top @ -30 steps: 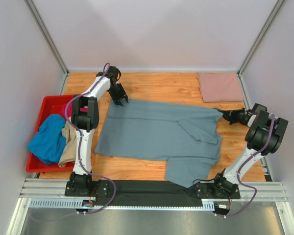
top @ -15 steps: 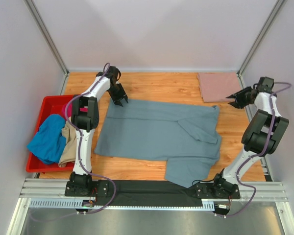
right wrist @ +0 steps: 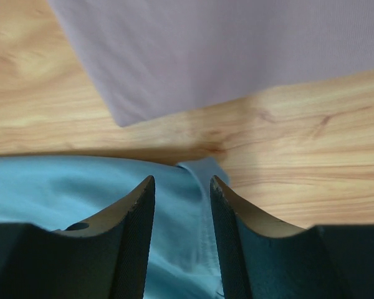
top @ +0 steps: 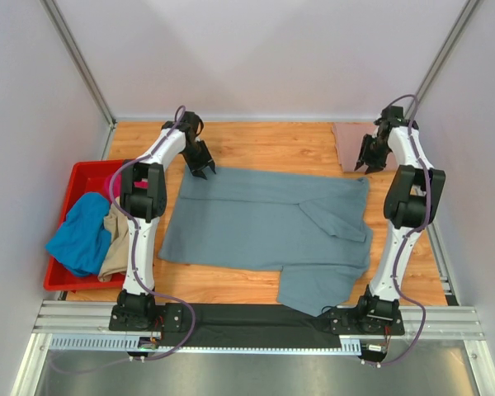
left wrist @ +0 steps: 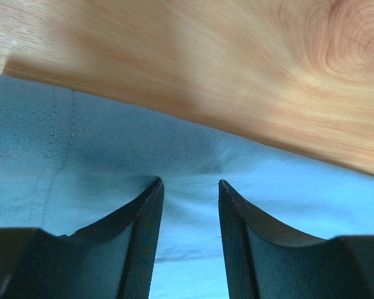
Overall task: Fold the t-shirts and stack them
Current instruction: Fold the tshirt
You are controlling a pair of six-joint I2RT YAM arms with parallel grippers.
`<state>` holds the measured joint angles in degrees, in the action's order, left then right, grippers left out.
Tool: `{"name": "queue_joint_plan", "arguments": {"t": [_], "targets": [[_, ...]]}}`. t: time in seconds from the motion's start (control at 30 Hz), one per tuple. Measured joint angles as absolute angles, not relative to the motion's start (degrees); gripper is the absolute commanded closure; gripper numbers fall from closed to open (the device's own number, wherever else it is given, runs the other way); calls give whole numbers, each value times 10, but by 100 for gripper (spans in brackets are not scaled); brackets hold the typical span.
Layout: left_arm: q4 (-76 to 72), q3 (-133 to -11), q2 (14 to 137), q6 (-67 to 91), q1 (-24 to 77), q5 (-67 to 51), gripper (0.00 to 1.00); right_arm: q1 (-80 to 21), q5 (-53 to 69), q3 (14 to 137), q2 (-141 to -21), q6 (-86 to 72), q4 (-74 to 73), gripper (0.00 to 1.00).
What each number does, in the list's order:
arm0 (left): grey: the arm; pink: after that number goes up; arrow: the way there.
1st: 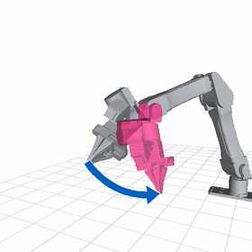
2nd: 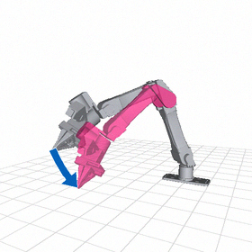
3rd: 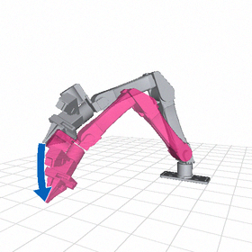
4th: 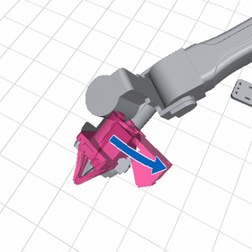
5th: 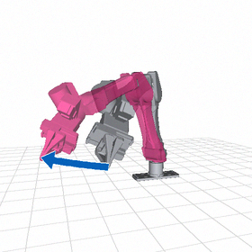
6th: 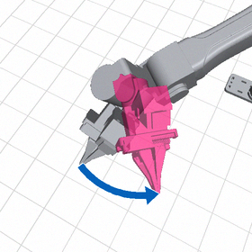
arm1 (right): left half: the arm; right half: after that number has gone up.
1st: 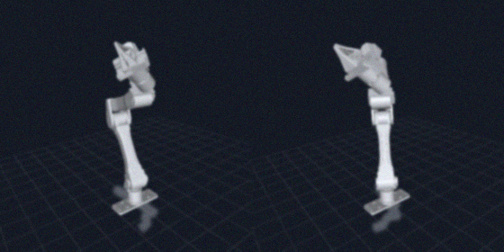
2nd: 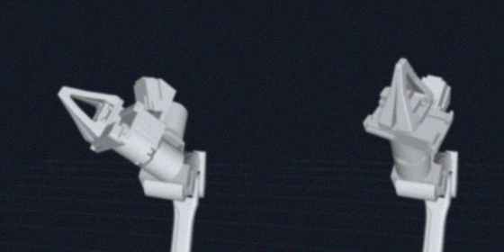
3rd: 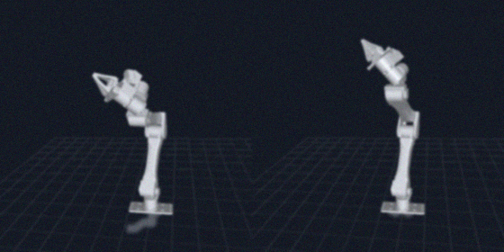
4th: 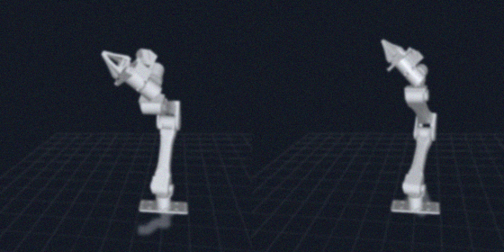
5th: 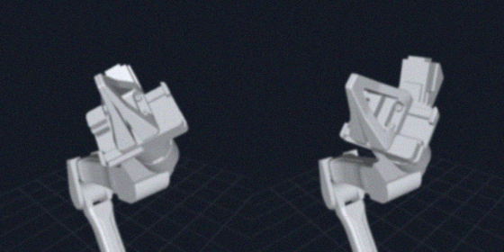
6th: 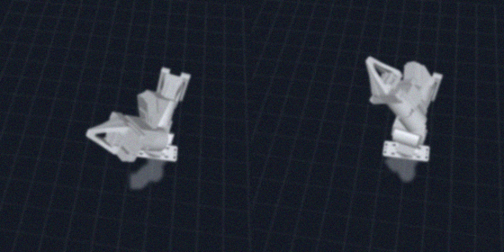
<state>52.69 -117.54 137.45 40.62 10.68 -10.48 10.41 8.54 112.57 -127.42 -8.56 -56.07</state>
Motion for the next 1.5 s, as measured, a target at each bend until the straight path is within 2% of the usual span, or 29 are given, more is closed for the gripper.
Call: {"name": "queue_joint_plan", "arguments": {"t": [0.37,0.87,0.93,1.0,1.3,1.5], "targets": [[525,-1174,1374,406,106,-107,50,105,54,1145,-1316,-2,-608,59],[520,-1168,1371,406,105,-111,51,87,36,1178,-1365,13,-606,70],[520,-1168,1371,406,105,-111,51,86,32,1176,-1365,15,-605,82],[520,-1168,1371,406,105,-111,51,86,31,1173,-1363,17,-604,100],[520,-1168,1371,407,105,-111,51,126,43,1178,-1360,-67,-639,100],[520,-1168,1371,408,104,-111,51,213,105,1046,-1287,-191,-623,100]]}}
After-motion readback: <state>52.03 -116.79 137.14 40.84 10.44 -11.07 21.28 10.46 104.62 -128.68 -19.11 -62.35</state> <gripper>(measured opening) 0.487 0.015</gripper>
